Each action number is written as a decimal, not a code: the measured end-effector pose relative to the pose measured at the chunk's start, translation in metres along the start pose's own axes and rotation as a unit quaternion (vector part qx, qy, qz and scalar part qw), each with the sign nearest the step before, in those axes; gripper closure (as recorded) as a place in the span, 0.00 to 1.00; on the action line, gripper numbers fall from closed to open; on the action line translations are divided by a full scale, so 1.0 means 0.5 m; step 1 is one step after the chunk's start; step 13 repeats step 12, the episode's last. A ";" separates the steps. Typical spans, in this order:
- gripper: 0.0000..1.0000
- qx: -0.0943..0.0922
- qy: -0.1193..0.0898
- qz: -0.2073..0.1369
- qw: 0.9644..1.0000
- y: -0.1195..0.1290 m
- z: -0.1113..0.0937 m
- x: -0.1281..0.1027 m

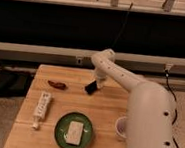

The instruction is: Push the eraser across the table

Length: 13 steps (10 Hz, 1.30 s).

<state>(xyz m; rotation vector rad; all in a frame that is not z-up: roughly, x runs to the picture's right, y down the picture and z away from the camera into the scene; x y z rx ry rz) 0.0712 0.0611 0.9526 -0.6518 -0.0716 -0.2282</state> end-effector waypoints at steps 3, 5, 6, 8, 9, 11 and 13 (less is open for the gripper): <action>0.98 -0.001 0.000 -0.006 1.000 -0.002 0.003 -0.012; 0.98 -0.001 0.000 -0.007 1.000 -0.001 0.000 -0.014; 0.98 -0.002 0.000 -0.007 1.000 -0.001 0.000 -0.014; 0.98 -0.003 0.001 -0.012 1.000 -0.002 0.001 -0.021; 0.98 -0.004 0.002 -0.019 1.000 -0.006 0.004 -0.035; 0.98 -0.003 0.000 -0.020 1.000 -0.006 0.001 -0.039; 0.98 -0.003 0.000 -0.020 1.000 -0.007 0.000 -0.039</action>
